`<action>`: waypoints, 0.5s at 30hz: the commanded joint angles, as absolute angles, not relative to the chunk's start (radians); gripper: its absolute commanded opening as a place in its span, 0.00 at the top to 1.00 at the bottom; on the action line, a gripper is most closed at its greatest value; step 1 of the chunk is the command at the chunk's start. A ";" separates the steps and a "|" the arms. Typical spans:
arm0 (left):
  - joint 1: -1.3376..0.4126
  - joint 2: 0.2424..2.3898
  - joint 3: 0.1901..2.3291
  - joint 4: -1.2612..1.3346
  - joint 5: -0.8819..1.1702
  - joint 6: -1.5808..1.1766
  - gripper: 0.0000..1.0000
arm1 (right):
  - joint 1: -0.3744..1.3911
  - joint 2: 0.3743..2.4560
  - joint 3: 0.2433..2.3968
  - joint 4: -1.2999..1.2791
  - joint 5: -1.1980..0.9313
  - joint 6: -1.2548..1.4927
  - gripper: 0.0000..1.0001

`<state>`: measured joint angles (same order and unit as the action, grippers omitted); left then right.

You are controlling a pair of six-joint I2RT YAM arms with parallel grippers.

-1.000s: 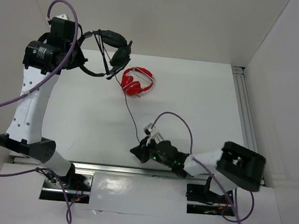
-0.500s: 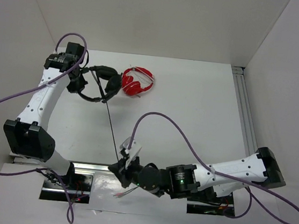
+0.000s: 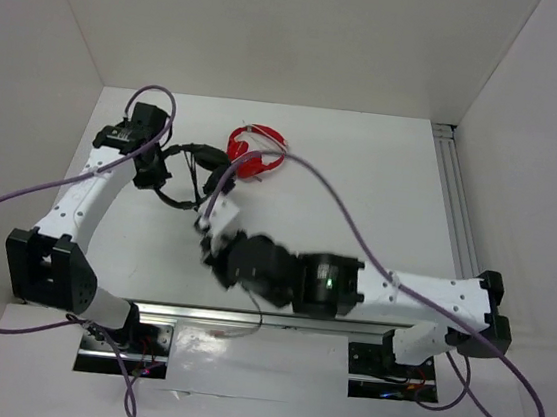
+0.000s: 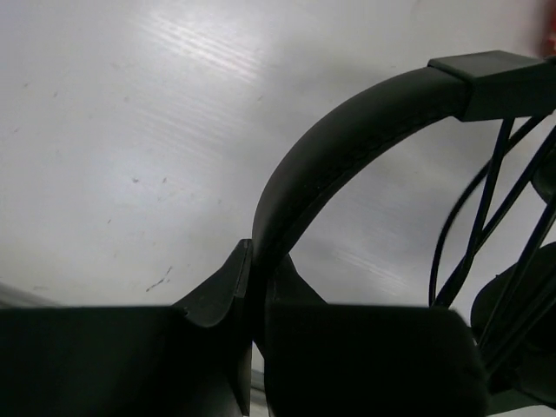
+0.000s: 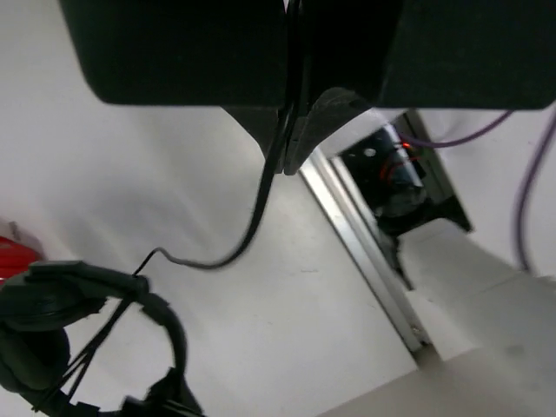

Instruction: Wrap the headphones

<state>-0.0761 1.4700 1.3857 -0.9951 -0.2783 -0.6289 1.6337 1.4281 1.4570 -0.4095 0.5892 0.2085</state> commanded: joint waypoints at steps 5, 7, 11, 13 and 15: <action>-0.297 1.377 1.295 -0.791 -0.253 -0.420 1.00 | 1.143 1.431 1.708 -0.731 0.098 -0.168 1.00; -0.388 1.391 1.295 -0.813 -0.319 -0.408 1.00 | 1.103 1.498 1.773 -0.833 0.161 -0.251 1.00; -0.474 1.430 1.285 -0.842 -0.428 -0.411 1.00 | 1.091 1.562 1.897 -0.865 0.310 -0.295 1.00; -0.474 1.453 1.298 -0.877 -0.468 -0.448 1.00 | 1.091 1.549 1.949 -0.865 0.262 -0.282 1.00; -0.463 1.471 1.308 -0.877 -0.457 -0.471 1.00 | 1.150 1.539 1.950 -0.865 0.256 -0.272 1.00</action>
